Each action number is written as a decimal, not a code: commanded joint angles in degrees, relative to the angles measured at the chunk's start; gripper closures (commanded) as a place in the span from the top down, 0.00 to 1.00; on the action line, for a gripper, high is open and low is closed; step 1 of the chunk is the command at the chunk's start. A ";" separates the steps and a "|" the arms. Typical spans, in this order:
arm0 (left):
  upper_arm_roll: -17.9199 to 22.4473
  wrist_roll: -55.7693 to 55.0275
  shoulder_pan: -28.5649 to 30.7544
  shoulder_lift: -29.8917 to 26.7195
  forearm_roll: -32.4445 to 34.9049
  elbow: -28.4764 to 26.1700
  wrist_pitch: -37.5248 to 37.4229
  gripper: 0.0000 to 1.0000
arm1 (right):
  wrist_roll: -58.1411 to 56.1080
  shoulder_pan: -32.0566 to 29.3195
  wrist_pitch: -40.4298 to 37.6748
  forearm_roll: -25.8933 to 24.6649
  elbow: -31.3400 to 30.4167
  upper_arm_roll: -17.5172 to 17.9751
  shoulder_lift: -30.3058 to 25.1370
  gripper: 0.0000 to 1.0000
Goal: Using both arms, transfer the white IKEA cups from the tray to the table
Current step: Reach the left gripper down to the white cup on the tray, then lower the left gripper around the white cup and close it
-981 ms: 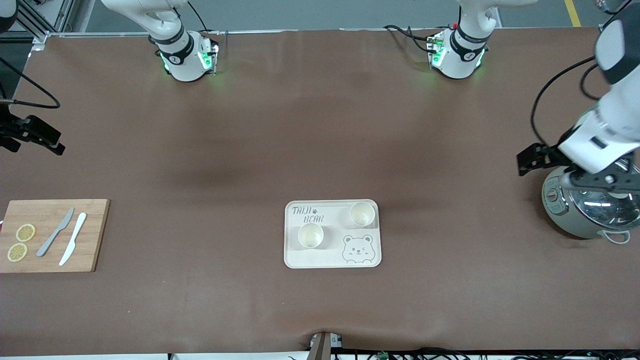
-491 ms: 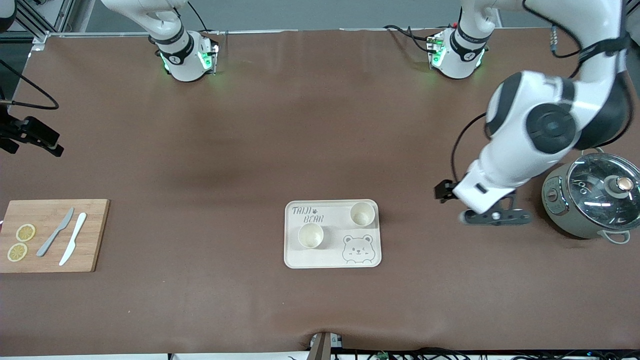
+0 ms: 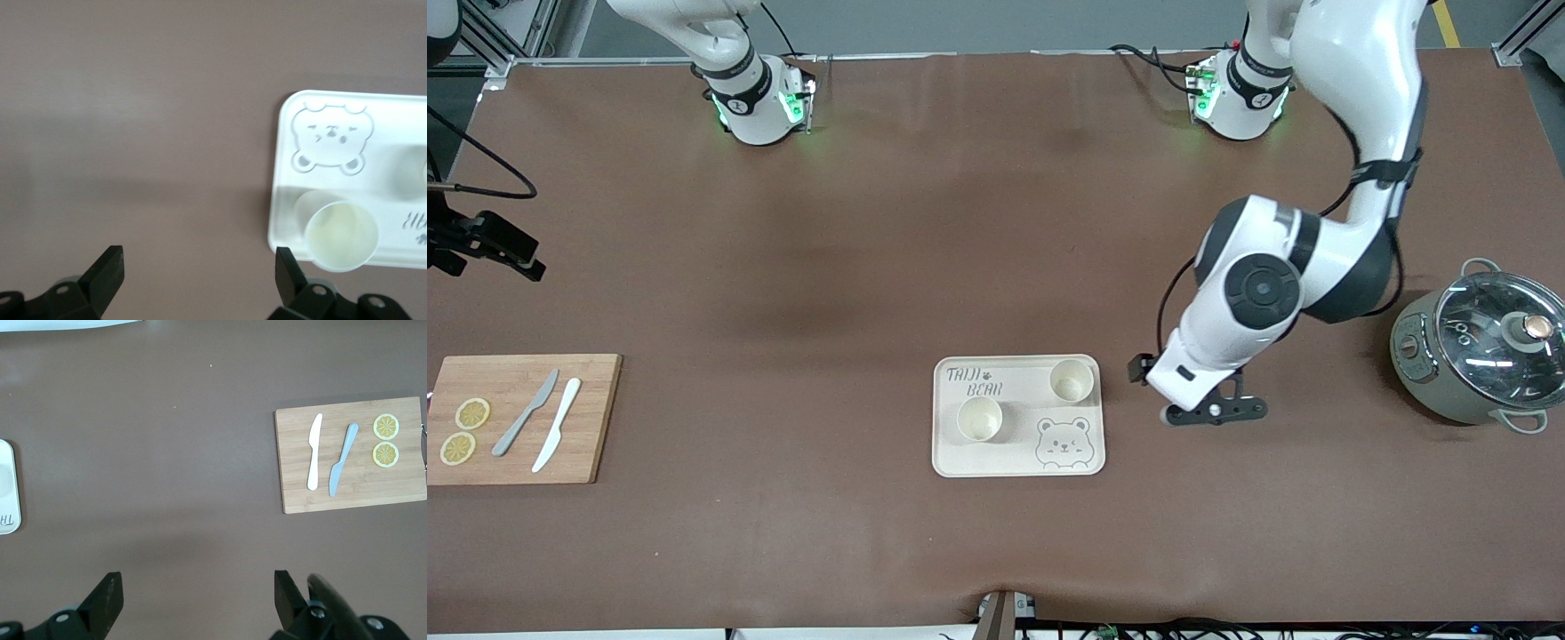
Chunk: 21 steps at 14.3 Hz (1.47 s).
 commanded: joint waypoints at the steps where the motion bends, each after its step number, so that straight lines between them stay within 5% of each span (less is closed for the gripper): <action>1: 0.10 -4.59 -1.83 2.82 1.27 1.31 4.02 1.00 | -0.44 -0.34 -0.41 0.87 1.75 0.24 0.86 1.00; 21: 0.27 -13.65 -7.02 7.40 3.99 -6.25 15.63 1.00 | -0.44 -0.95 -0.50 2.45 2.28 0.16 0.95 1.00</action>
